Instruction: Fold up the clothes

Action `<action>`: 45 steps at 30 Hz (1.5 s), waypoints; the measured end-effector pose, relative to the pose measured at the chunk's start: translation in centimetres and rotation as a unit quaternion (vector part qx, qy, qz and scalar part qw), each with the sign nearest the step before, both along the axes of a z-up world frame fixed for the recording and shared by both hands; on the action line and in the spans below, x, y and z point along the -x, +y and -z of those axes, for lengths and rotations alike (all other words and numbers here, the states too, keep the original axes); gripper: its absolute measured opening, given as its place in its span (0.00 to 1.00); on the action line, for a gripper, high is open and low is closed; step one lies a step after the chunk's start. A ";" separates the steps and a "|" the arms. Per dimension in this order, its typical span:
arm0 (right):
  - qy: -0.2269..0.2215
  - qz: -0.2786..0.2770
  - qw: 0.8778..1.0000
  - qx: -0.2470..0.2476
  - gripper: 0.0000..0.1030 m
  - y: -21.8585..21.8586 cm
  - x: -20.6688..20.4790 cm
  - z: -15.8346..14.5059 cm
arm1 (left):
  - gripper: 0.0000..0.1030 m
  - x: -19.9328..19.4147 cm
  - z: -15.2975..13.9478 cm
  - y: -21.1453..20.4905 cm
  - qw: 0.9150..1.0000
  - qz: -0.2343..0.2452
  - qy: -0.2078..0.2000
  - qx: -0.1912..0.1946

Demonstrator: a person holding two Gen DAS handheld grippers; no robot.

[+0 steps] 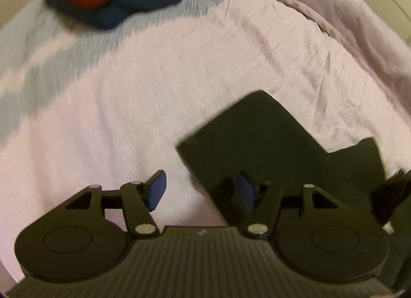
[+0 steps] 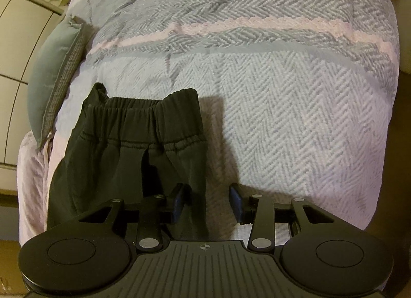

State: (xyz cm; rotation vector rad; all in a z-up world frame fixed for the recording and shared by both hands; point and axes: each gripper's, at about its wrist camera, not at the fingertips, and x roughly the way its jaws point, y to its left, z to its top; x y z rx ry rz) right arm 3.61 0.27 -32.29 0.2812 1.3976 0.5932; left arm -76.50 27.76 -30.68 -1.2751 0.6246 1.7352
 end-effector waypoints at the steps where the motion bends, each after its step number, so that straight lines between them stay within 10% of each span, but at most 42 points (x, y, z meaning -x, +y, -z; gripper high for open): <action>1: -0.001 0.001 1.000 0.001 0.40 0.0 0.1 0.1 | 0.55 0.3 0.1 0.3 1.000 0.009 0.002 0.008; 8: -0.018 -0.001 1.000 0.010 0.38 0.5 0.8 -0.1 | 0.55 1.2 3.0 1.2 0.999 -0.024 -0.032 0.006; 10: -0.032 -0.022 0.999 0.016 0.03 1.0 1.1 -0.7 | 0.20 1.0 2.8 1.2 0.999 -0.014 -0.030 -0.012; 12: -0.051 -0.046 0.997 0.018 0.03 1.5 1.3 -1.6 | 0.04 1.0 2.1 0.9 1.000 -0.007 -0.017 -0.022; 20: -0.063 -0.101 0.993 0.001 0.02 0.4 0.8 -5.8 | 0.05 5.0 -6.1 -6.5 0.994 -0.026 -0.033 -0.099; 25: -0.062 -0.131 0.989 0.038 0.03 0.0 1.2 -5.4 | 0.09 5.6 -4.8 -10.6 0.999 -0.015 0.001 -0.035; 27: -0.051 -0.123 0.988 0.080 0.09 0.5 1.4 -4.0 | 0.08 5.3 -3.5 -10.9 1.000 -0.017 0.024 -0.001; 31: -0.065 -0.121 0.979 0.151 0.56 1.3 1.5 -4.2 | 0.11 5.1 -3.8 -11.9 0.998 -0.023 0.063 0.017; 33: -0.097 -0.133 0.967 0.194 0.56 1.6 1.2 -5.4 | 0.12 4.9 -5.2 -12.0 0.997 -0.034 0.071 0.007; 36: -0.159 -0.111 0.954 0.228 0.56 2.3 0.4 -7.5 | 0.17 3.9 -6.7 -10.9 0.998 -0.045 0.022 -0.029; 45: -0.103 -0.084 0.986 0.100 0.57 8.6 0.5 -7.6 | 0.26 -6.9 -1.3 1.0 0.980 -0.008 -0.183 -0.079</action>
